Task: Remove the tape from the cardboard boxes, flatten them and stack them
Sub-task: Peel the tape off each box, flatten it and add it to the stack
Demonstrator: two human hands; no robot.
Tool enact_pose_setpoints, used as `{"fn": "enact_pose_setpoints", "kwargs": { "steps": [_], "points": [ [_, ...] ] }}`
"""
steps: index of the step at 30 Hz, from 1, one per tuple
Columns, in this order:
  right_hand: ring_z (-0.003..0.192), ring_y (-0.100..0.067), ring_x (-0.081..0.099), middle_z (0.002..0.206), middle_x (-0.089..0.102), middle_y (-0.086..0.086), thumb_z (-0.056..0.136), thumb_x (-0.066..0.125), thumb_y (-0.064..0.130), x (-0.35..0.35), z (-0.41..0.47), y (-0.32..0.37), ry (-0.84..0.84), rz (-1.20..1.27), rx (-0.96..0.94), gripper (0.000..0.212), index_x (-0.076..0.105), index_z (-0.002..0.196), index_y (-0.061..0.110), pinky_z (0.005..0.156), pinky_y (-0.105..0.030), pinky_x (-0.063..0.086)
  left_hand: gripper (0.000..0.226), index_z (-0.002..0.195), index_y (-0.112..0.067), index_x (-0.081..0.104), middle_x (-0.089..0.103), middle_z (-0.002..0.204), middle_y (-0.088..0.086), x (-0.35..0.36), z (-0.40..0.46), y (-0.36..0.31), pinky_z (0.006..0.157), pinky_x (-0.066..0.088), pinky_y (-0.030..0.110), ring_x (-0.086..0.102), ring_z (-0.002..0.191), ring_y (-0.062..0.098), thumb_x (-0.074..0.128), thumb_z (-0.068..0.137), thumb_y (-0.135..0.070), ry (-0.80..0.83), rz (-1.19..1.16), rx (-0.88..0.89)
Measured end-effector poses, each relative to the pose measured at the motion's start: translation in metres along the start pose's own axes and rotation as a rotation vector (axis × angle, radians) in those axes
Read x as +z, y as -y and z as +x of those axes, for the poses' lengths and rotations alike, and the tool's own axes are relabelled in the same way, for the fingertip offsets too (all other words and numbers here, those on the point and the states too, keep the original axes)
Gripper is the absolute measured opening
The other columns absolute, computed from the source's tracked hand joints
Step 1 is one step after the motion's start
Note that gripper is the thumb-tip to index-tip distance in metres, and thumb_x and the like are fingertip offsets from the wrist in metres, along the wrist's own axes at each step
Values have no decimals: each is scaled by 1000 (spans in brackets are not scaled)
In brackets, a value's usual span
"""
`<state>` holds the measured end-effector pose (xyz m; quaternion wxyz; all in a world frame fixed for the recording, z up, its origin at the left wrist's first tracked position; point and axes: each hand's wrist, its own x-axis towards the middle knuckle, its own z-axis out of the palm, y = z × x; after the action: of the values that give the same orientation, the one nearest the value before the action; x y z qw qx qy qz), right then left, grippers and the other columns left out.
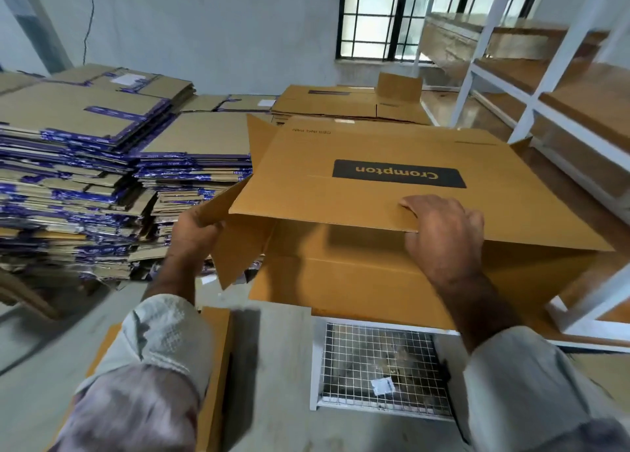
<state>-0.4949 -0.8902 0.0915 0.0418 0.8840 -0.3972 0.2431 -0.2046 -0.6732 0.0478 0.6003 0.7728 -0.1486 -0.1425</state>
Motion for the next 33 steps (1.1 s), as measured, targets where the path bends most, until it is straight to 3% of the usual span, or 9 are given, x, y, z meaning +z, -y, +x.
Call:
{"fn": "enact_pose_setpoints", "kwargs": {
  "steps": [5,9,11,14,17,20,25,29,33],
  "points": [
    [125,-25,55,136,63,-1,83,76,33,-10,-10,-31,-43,-12,54,56,61,135,26,100,-48,36,38,130,-21,60,67,119,7,-11,4,0,94,54,53,62,115,31,63,95,-7,5,-52,30],
    [123,-32,56,132,66,-5,86,71,31,-22,-7,-68,-29,16,101,45,65,130,23,101,-51,36,47,138,-22,51,53,141,7,-9,-17,-30,104,49,54,53,128,26,62,93,-18,-241,-146,306],
    [115,-34,60,123,70,-7,90,68,28,-24,-5,-72,-76,2,117,36,67,125,22,100,-52,36,67,145,-27,47,39,156,5,2,-30,-58,116,29,62,30,146,34,61,81,-40,-215,191,516],
    [110,-33,61,118,70,-7,91,64,27,-32,2,-86,-121,-51,155,31,65,121,23,101,-52,35,81,145,-37,49,2,171,-2,18,-35,-74,114,-5,72,-12,153,44,62,68,-54,-99,709,545],
    [117,-33,58,127,67,-6,90,66,29,-40,8,-100,15,-98,150,38,61,128,28,105,-54,33,66,140,-41,52,-21,169,-4,24,-37,-63,107,-8,80,-27,150,41,76,81,-55,-189,998,421],
    [115,-34,59,128,66,-5,87,69,33,-37,7,-97,52,-144,108,42,61,128,30,99,-55,39,54,140,-44,52,5,171,-4,35,-40,-65,110,-4,82,-15,155,37,71,89,-48,-187,1083,470],
    [98,-34,65,112,72,-5,79,75,38,-15,10,-75,-1,-146,-51,42,68,119,26,83,-48,45,50,151,-46,35,33,163,-13,95,-64,-76,123,7,63,21,155,20,50,104,-39,139,1137,840],
    [106,-28,60,119,69,0,79,76,41,22,9,-40,30,-82,-127,47,65,123,29,86,-46,39,52,148,-43,44,43,158,-13,118,-67,-61,119,28,52,39,146,16,55,102,-19,210,1094,802],
    [115,-28,54,128,64,-3,78,76,41,67,-6,-1,85,1,-139,53,61,127,26,87,-43,31,62,149,-40,44,41,159,-13,97,-44,-20,117,27,48,37,147,15,56,97,-9,225,1136,665]
  ]
}}
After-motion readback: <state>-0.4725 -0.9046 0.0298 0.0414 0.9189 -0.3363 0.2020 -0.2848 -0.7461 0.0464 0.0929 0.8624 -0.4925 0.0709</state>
